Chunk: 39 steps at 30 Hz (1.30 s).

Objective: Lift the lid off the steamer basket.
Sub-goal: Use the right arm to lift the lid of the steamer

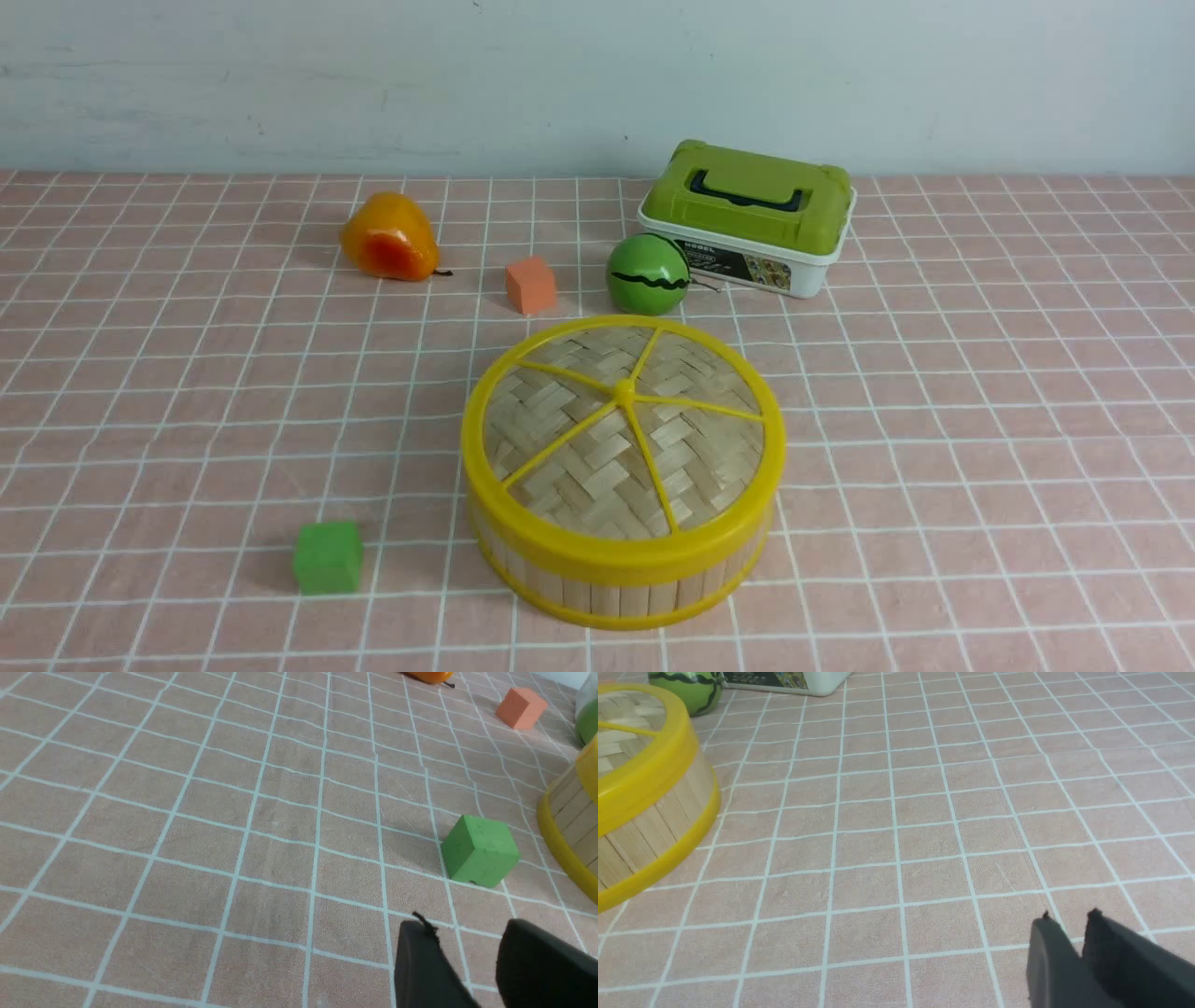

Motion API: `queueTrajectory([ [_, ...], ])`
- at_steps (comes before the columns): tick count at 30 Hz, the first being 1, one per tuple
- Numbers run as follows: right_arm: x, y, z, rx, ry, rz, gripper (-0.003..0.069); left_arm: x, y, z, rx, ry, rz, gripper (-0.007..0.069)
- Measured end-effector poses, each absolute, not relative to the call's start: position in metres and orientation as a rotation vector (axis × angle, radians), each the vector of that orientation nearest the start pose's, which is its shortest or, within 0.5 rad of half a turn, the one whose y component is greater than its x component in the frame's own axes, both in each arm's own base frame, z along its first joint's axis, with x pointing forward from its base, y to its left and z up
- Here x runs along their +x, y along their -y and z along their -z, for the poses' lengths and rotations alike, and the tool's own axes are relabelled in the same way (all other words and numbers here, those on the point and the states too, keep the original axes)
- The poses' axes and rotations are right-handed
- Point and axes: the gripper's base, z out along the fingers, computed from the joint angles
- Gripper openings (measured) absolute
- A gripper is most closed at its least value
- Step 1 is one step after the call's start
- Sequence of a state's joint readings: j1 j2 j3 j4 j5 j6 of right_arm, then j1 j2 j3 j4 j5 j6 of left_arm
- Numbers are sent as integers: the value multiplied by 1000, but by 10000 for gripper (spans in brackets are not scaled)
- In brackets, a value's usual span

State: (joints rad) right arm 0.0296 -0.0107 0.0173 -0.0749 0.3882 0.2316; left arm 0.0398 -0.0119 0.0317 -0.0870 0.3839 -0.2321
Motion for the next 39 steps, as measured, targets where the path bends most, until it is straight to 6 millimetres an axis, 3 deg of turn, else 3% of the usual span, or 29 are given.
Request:
queueTrajectory([
  [39, 52, 3, -173, 111, -1872, -52, 144, 52, 1, -169, -308, -1866, 214, 239],
])
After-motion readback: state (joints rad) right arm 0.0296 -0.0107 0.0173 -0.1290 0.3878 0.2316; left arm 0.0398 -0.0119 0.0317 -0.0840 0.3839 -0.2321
